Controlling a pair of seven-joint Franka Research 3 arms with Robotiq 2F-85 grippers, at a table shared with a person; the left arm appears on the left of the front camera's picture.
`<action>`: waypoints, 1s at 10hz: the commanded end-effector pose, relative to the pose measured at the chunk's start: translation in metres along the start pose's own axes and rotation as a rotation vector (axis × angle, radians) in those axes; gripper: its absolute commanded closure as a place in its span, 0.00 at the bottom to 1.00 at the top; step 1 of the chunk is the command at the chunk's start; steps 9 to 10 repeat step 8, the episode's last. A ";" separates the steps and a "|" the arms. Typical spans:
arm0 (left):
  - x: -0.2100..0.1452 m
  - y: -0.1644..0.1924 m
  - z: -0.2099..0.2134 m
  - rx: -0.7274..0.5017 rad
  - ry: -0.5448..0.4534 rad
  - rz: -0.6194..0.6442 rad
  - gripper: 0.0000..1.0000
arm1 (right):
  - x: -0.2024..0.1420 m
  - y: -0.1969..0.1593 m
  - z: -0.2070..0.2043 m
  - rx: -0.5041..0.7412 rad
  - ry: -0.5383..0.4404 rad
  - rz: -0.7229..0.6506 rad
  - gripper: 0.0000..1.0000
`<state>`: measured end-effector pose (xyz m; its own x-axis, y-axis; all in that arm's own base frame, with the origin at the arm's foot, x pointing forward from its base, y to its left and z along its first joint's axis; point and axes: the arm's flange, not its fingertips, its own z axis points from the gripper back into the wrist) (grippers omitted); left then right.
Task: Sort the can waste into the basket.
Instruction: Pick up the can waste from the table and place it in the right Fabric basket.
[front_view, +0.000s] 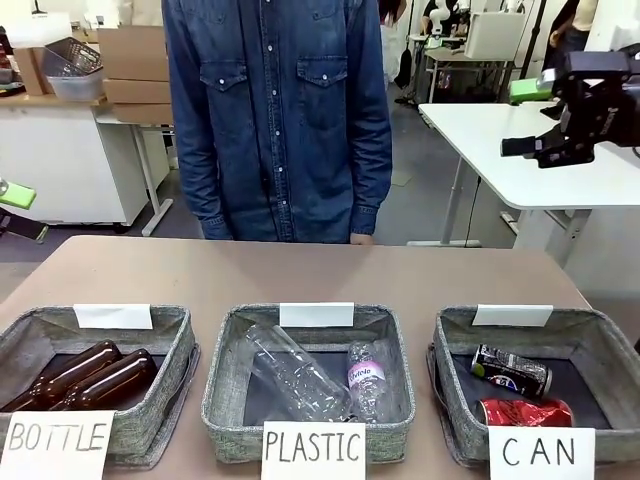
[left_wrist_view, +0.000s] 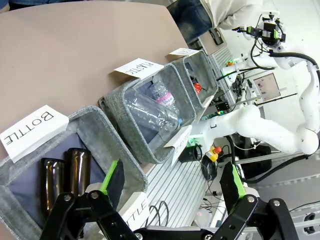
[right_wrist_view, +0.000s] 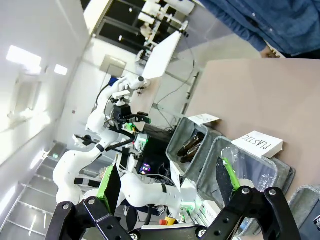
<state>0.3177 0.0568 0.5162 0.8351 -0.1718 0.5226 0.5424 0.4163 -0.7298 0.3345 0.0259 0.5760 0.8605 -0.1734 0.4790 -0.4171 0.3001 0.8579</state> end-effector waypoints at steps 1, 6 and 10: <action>-0.001 -0.002 -0.002 -0.010 -0.009 0.002 0.00 | -0.002 0.000 0.000 0.007 0.002 -0.004 0.00; -0.001 -0.002 -0.002 -0.010 -0.009 0.002 0.00 | -0.002 0.000 0.000 0.007 0.002 -0.004 0.00; -0.001 -0.002 -0.002 -0.010 -0.009 0.002 0.00 | -0.002 0.000 0.000 0.007 0.002 -0.004 0.00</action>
